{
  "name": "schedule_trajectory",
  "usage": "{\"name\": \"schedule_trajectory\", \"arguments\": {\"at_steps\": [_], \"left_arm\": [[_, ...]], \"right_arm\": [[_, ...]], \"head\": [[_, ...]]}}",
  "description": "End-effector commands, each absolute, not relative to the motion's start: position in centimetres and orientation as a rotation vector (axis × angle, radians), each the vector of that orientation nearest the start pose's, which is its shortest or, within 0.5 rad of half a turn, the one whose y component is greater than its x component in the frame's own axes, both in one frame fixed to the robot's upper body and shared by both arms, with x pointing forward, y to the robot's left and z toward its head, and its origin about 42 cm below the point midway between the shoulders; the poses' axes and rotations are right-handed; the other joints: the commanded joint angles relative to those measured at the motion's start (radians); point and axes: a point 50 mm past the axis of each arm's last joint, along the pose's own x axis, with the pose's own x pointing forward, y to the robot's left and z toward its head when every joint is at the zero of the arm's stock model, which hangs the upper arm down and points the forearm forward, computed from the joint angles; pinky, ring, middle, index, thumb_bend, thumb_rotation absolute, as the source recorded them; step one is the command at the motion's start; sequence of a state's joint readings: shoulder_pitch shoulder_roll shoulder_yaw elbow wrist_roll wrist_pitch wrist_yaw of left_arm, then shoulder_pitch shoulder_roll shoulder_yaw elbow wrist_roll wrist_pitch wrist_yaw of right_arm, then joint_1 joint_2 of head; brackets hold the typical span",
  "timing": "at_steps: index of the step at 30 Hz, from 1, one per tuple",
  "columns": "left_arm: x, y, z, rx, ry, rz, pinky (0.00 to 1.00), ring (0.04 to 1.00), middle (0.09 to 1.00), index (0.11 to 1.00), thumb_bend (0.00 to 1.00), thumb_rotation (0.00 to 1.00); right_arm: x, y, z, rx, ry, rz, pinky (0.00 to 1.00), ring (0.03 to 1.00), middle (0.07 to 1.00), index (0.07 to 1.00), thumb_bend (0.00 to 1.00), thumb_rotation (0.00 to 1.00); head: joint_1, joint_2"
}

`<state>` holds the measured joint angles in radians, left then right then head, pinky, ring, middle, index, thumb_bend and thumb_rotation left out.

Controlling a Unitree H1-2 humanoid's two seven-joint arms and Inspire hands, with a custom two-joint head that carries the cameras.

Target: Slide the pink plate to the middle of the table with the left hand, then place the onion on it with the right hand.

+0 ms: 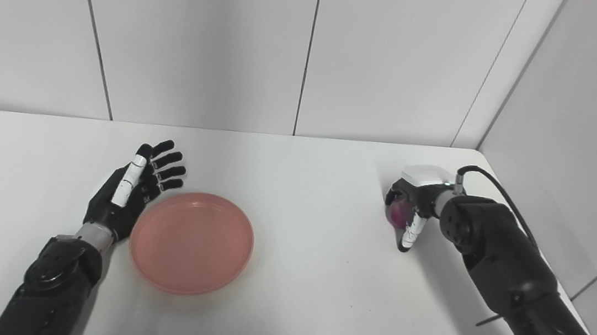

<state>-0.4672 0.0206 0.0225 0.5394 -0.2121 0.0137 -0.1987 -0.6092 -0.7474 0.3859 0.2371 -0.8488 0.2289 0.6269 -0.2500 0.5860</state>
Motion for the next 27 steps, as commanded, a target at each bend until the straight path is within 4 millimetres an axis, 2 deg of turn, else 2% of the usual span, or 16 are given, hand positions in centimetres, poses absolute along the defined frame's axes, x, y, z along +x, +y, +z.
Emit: {"name": "schedule_trajectory", "arguments": {"at_steps": [1, 16, 27], "left_arm": [[39.1, 18.7, 4.5, -0.169, 0.343, -0.225, 0.74, 0.782, 0.836, 0.828, 0.76, 0.81], [39.2, 18.8, 4.4, -0.168, 0.347, -0.231, 0.75, 0.782, 0.843, 0.825, 0.76, 0.8], [39.0, 18.7, 4.4, -0.171, 0.343, -0.232, 0.75, 0.782, 0.843, 0.823, 0.77, 0.79]], "right_arm": [[44.7, -38.2, 28.1, -1.722, 0.34, 0.283, 0.55, 0.692, 0.771, 0.757, 0.99, 0.1], [44.8, -39.2, 28.1, -1.758, 0.405, 0.271, 0.59, 0.742, 0.821, 0.789, 0.96, 0.11], [44.5, -38.6, 28.3, -1.761, 0.374, 0.285, 0.55, 0.695, 0.78, 0.773, 0.96, 0.12]], "head": [[0.0, 0.001], [-0.002, 0.002], [0.001, 0.006]]}}
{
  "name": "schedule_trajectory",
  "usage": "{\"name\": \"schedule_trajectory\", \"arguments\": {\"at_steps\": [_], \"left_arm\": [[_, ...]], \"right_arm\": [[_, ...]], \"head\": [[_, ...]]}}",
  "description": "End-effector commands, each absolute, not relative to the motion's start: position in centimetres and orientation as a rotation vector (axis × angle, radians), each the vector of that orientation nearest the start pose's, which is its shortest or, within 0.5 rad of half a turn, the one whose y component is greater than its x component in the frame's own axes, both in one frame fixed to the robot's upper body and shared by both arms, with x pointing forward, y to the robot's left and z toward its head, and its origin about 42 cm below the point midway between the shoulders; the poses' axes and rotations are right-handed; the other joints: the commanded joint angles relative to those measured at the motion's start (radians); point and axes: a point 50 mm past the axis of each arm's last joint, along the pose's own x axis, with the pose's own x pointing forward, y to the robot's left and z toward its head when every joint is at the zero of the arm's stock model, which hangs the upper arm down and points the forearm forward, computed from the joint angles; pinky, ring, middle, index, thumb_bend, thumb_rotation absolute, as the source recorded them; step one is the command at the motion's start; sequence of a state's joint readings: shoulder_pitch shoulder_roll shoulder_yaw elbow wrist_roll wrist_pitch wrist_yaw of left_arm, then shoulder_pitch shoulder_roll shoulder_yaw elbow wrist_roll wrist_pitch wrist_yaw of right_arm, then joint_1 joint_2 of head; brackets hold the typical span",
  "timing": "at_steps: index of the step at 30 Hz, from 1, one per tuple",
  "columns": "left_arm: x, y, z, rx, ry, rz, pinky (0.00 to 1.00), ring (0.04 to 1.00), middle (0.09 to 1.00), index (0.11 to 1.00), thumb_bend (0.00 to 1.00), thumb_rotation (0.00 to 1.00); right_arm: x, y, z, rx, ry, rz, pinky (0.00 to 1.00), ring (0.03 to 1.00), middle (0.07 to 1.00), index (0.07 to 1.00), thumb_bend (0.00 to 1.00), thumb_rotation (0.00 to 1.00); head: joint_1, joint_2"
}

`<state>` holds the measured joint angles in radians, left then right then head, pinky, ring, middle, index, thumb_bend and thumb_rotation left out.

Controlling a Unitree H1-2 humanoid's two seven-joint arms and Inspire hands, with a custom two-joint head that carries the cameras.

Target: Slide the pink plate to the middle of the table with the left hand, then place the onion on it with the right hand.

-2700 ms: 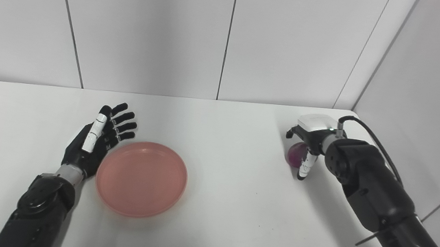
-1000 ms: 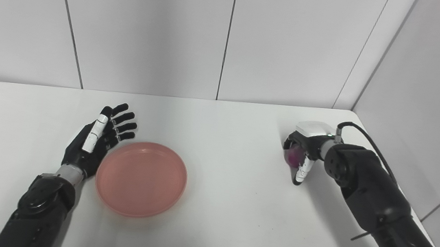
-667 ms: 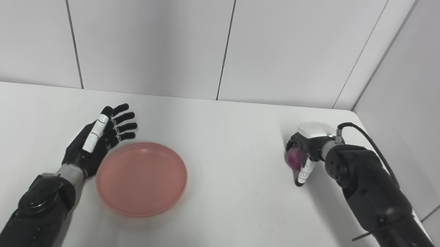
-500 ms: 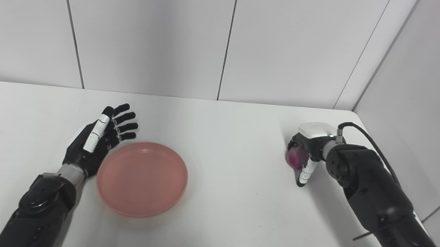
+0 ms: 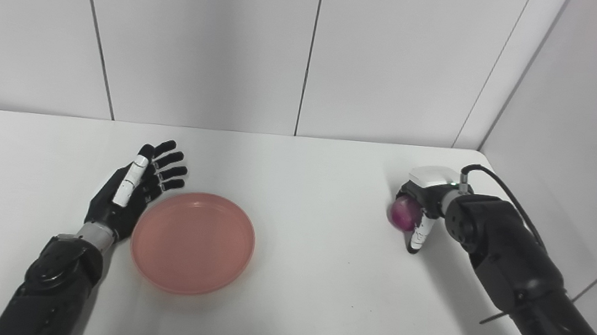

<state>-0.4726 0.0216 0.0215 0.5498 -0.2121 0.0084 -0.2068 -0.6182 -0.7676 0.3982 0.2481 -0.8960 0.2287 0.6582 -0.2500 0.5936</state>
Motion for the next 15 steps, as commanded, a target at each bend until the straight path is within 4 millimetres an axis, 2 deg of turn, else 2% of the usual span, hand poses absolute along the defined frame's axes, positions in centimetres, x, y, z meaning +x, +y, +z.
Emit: {"name": "schedule_trajectory", "arguments": {"at_steps": [1, 5, 15], "left_arm": [[39.04, 18.72, 4.38, -0.169, 0.344, -0.232, 0.75, 0.782, 0.843, 0.822, 0.77, 0.79], [39.03, 18.76, 4.27, -0.162, 0.347, -0.233, 0.74, 0.779, 0.844, 0.821, 0.77, 0.8], [39.02, 18.81, 4.16, -0.157, 0.349, -0.234, 0.75, 0.785, 0.847, 0.823, 0.78, 0.8]], "right_arm": [[44.54, -38.57, 28.29, -1.756, 0.371, 0.289, 0.55, 0.693, 0.778, 0.773, 0.96, 0.12], [44.51, -38.55, 28.11, -1.741, 0.364, 0.294, 0.55, 0.671, 0.749, 0.771, 0.96, 0.11], [44.42, -38.34, 27.92, -1.679, 0.342, 0.299, 0.57, 0.678, 0.741, 0.762, 0.95, 0.08]], "head": [[0.001, -0.001], [0.002, -0.001], [0.002, -0.001]]}}
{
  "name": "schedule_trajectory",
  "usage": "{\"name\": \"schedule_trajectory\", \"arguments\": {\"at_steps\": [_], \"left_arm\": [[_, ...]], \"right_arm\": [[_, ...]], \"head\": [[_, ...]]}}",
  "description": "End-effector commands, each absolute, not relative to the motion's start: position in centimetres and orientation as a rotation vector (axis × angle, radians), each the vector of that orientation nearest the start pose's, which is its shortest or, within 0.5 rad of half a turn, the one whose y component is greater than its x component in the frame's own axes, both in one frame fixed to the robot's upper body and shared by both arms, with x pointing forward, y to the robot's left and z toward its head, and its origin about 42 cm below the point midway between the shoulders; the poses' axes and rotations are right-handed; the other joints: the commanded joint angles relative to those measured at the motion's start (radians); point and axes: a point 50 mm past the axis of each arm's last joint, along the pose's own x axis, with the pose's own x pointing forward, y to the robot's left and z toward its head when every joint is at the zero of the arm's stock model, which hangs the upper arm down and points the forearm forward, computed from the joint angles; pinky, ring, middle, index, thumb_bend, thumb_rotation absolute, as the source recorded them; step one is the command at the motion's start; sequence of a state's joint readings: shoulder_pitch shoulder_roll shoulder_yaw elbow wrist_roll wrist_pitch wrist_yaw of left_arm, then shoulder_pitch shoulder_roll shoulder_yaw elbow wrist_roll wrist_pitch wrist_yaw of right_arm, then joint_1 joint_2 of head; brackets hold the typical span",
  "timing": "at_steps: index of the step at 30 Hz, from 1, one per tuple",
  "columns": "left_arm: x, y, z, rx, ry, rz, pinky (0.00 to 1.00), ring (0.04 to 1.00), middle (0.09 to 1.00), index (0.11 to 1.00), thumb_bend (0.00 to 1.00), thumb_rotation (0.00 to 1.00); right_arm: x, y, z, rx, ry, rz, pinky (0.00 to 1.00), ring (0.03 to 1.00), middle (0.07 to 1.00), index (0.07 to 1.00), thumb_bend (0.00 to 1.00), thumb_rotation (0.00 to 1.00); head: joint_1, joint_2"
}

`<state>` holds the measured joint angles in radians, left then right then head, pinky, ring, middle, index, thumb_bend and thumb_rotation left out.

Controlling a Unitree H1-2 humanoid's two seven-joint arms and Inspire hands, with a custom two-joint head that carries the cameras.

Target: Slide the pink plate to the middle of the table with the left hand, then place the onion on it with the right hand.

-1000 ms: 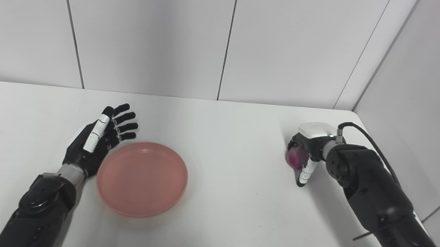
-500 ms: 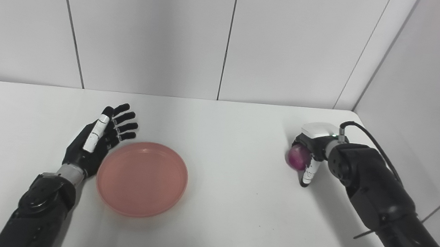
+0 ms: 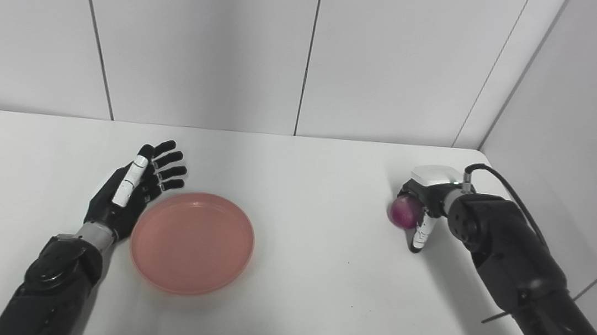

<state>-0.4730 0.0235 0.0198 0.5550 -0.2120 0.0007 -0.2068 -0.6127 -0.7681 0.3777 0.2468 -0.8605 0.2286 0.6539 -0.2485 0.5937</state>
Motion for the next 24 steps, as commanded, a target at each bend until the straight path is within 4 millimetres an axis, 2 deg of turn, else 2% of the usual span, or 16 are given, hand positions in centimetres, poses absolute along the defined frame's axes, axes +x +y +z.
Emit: {"name": "schedule_trajectory", "arguments": {"at_steps": [1, 15, 24], "left_arm": [[39.03, 18.79, 4.15, -0.157, 0.349, -0.235, 0.75, 0.786, 0.848, 0.824, 0.77, 0.8], [39.1, 18.71, 4.02, -0.16, 0.35, -0.242, 0.74, 0.782, 0.85, 0.817, 0.78, 0.8], [39.15, 18.65, 4.08, -0.16, 0.349, -0.248, 0.74, 0.786, 0.853, 0.81, 0.78, 0.8]], "right_arm": [[44.37, -38.3, 27.91, -1.674, 0.337, 0.3, 0.58, 0.679, 0.74, 0.76, 0.95, 0.08], [44.28, -38.42, 27.64, -1.647, 0.306, 0.308, 0.57, 0.678, 0.744, 0.748, 0.94, 0.09], [44.26, -38.55, 27.49, -1.667, 0.295, 0.323, 0.54, 0.627, 0.701, 0.738, 0.85, 0.11]], "head": [[0.001, -0.001], [0.007, 0.0], [0.01, 0.002]]}}
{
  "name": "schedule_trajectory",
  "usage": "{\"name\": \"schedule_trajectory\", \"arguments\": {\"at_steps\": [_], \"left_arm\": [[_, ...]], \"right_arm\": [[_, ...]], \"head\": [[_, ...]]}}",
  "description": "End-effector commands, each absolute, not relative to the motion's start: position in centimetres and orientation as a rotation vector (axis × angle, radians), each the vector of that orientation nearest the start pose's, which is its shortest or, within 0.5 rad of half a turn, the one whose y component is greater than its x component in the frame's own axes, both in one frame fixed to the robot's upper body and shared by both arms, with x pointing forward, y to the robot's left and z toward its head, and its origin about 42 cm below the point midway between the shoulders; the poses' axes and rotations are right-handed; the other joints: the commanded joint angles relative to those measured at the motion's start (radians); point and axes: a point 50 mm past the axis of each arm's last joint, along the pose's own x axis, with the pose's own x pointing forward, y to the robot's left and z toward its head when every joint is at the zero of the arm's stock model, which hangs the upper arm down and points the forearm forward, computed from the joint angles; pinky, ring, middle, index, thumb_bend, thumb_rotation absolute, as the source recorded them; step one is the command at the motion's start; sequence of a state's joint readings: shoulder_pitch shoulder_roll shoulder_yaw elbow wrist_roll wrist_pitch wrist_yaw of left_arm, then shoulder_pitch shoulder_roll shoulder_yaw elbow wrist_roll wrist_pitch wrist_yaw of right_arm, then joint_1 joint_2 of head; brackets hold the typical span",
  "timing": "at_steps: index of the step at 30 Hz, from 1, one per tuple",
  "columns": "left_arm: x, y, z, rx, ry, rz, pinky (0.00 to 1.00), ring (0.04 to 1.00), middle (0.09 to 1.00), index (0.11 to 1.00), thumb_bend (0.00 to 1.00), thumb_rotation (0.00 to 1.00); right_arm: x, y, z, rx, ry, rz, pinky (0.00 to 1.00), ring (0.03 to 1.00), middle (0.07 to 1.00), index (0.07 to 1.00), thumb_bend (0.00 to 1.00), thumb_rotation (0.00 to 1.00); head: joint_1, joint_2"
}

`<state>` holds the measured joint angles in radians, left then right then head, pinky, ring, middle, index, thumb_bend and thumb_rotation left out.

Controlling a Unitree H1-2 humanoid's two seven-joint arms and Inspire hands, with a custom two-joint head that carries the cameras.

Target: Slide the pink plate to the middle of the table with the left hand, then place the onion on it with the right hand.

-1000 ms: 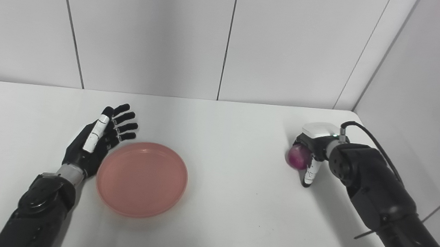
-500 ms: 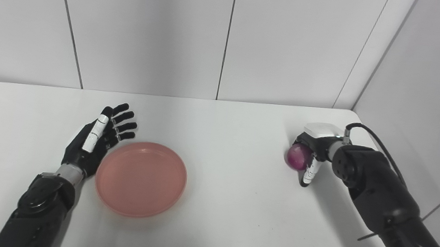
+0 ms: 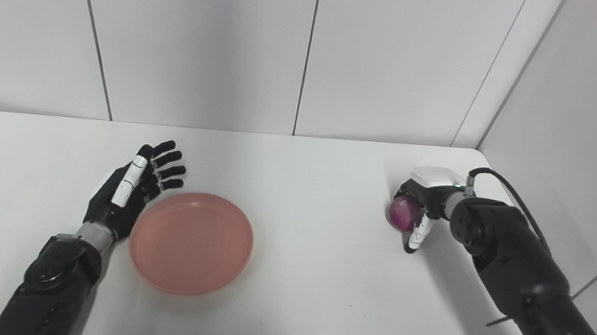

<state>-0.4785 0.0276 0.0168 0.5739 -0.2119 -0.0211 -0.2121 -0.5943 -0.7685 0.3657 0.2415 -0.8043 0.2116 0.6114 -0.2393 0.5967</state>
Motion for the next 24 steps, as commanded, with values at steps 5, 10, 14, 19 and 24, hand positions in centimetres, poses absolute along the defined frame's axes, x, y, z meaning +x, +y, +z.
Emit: {"name": "schedule_trajectory", "arguments": {"at_steps": [5, 10, 14, 19, 24], "left_arm": [[39.14, 18.64, 4.08, -0.158, 0.346, -0.253, 0.74, 0.786, 0.854, 0.808, 0.78, 0.8], [39.15, 18.7, 4.07, -0.158, 0.348, -0.249, 0.73, 0.78, 0.849, 0.801, 0.77, 0.8], [39.12, 18.71, 4.02, -0.16, 0.351, -0.248, 0.73, 0.779, 0.849, 0.804, 0.77, 0.8], [39.11, 18.7, 3.95, -0.16, 0.352, -0.249, 0.72, 0.775, 0.847, 0.799, 0.77, 0.79], [39.08, 18.71, 3.9, -0.154, 0.355, -0.248, 0.72, 0.775, 0.847, 0.792, 0.78, 0.8]], "right_arm": [[44.38, -38.45, 27.28, -1.707, 0.287, 0.338, 0.51, 0.586, 0.666, 0.736, 0.8, 0.12], [44.5, -38.56, 27.14, -1.707, 0.304, 0.334, 0.49, 0.558, 0.634, 0.737, 0.77, 0.12], [44.54, -38.78, 26.99, -1.707, 0.319, 0.331, 0.49, 0.541, 0.614, 0.743, 0.74, 0.13], [44.51, -39.07, 26.8, -1.704, 0.324, 0.329, 0.4, 0.463, 0.497, 0.712, 0.58, 0.01], [44.44, -39.21, 26.68, -1.717, 0.337, 0.327, 0.39, 0.46, 0.487, 0.679, 0.56, 0.0]], "head": [[0.002, 0.001], [0.002, 0.001], [0.002, 0.001], [0.002, 0.003], [0.002, 0.004]]}}
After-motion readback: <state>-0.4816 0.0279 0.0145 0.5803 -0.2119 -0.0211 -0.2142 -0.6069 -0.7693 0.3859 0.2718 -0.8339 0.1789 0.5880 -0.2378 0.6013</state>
